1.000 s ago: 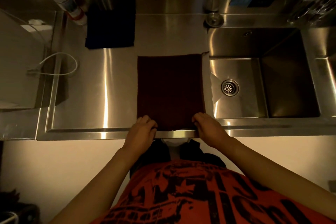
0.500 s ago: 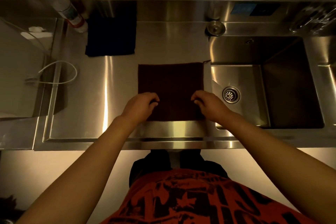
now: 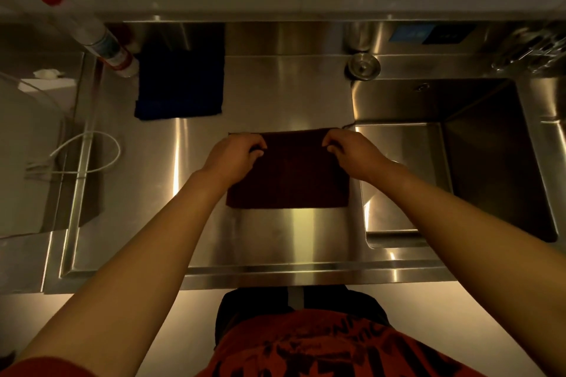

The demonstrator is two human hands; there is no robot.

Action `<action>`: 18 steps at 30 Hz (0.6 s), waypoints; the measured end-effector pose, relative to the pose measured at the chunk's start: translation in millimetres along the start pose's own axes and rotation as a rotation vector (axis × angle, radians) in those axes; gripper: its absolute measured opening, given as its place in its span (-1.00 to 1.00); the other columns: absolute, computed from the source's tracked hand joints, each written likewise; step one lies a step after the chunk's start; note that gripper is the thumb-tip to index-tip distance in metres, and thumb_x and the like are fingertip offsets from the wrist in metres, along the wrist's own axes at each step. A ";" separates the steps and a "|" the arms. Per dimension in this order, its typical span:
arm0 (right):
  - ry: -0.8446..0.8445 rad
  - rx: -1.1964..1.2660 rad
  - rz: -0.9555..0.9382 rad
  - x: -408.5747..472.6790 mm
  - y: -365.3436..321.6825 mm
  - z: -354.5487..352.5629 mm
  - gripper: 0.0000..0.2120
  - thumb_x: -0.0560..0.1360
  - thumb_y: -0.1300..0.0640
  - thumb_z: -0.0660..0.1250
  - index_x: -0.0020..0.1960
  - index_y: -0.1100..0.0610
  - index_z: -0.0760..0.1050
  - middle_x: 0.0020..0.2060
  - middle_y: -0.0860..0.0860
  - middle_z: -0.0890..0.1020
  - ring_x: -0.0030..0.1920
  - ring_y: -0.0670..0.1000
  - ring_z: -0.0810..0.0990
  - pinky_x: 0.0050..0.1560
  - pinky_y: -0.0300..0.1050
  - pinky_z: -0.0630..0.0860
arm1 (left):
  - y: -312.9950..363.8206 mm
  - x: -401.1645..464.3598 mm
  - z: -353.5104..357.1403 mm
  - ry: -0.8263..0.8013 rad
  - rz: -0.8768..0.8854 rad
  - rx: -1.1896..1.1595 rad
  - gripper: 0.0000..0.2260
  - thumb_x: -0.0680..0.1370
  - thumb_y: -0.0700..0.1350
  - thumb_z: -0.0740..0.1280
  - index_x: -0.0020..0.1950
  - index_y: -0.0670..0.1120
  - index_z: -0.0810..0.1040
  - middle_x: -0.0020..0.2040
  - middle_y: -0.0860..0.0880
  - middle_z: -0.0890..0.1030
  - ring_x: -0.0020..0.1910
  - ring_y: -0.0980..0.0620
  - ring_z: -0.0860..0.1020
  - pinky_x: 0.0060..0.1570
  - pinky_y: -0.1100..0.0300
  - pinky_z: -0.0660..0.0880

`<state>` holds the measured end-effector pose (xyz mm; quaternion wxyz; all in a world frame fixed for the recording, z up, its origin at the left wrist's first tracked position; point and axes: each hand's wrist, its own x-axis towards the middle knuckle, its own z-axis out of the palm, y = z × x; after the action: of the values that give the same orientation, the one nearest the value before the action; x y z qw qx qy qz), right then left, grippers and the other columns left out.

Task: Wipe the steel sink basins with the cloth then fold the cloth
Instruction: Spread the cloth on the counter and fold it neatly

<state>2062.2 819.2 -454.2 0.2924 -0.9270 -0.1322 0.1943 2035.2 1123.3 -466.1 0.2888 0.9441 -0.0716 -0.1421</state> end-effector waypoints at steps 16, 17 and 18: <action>-0.013 0.003 0.061 57.4 8.0 -0.2 -0.88 0.61 0.26 0.27 0.04 0.15 0.58 0.02 0.05 0.62 0.02 0.04 0.58 0.03 -0.07 0.49 | -23.1 47.6 -1.5 -0.010 -0.066 -0.071 -0.87 0.64 -0.13 0.35 0.12 -0.05 0.68 0.08 -0.02 0.67 0.05 -0.01 0.60 0.07 -0.03 0.58; -0.007 0.001 0.067 58.9 9.7 1.8 -0.88 0.61 0.26 0.27 0.04 0.15 0.57 0.02 0.05 0.62 0.03 0.05 0.58 0.04 -0.04 0.50 | -24.6 49.3 0.1 -0.009 -0.071 -0.070 -0.87 0.64 -0.13 0.35 0.12 -0.05 0.68 0.07 -0.03 0.67 0.04 -0.01 0.60 0.07 -0.03 0.57; 0.004 -0.004 0.073 59.7 11.8 4.5 -0.88 0.61 0.26 0.27 0.04 0.14 0.57 0.02 0.05 0.61 0.02 0.05 0.58 0.06 -0.01 0.52 | -25.9 50.2 1.7 -0.006 -0.076 -0.068 -0.87 0.64 -0.13 0.34 0.11 -0.06 0.68 0.07 -0.03 0.66 0.03 -0.02 0.60 0.06 -0.03 0.57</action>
<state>2115.0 833.4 -481.5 0.2834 -0.9322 -0.0980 0.2026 2083.7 1132.8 -493.4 0.3147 0.9354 -0.0316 -0.1582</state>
